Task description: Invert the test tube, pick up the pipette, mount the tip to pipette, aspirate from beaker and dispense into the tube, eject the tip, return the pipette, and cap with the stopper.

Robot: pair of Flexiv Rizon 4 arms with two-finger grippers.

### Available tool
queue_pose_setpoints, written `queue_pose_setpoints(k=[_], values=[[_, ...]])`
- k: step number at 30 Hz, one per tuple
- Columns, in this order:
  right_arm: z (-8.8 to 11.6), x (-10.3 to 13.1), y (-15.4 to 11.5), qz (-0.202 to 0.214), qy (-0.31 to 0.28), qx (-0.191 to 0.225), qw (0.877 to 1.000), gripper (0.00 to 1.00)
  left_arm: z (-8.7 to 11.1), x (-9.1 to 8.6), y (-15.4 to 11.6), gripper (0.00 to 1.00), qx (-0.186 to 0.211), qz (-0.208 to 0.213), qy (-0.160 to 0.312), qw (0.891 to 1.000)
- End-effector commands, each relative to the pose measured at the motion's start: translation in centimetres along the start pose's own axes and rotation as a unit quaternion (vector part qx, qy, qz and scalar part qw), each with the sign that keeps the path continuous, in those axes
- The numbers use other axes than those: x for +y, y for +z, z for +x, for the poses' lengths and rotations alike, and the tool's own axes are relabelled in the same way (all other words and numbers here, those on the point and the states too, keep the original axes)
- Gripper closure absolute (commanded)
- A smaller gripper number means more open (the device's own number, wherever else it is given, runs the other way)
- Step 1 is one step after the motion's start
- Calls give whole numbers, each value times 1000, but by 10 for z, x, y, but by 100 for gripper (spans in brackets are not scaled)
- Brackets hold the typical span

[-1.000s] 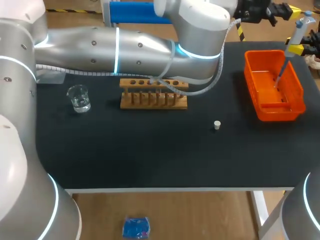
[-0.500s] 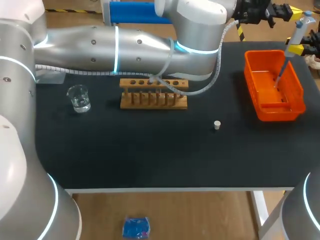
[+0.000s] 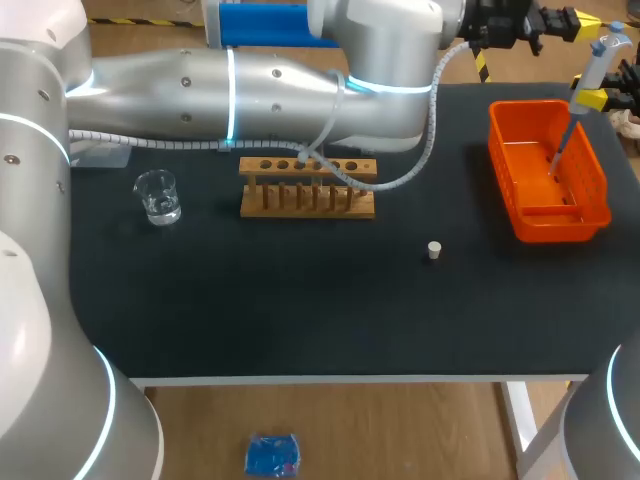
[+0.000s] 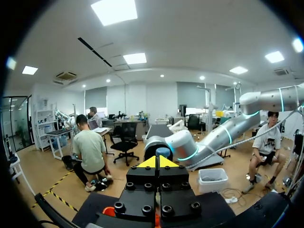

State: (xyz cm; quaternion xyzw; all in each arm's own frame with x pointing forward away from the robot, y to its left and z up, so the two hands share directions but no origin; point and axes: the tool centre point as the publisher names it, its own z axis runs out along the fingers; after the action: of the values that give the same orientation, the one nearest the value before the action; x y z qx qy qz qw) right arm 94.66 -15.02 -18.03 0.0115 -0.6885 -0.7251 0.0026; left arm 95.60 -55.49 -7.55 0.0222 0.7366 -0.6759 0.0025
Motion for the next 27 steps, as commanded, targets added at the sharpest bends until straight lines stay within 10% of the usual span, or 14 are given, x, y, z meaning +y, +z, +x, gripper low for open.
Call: queue_pose_setpoints(k=[1, 27], values=[[-1, 0, -1, 1, 0, 1, 1000, 100, -2, 3, 4, 100, 1, 60, 1, 998], [-1, 0, -1, 1, 0, 1, 1000, 100, 14, 0, 0, 100, 11, 54, -11, 998]])
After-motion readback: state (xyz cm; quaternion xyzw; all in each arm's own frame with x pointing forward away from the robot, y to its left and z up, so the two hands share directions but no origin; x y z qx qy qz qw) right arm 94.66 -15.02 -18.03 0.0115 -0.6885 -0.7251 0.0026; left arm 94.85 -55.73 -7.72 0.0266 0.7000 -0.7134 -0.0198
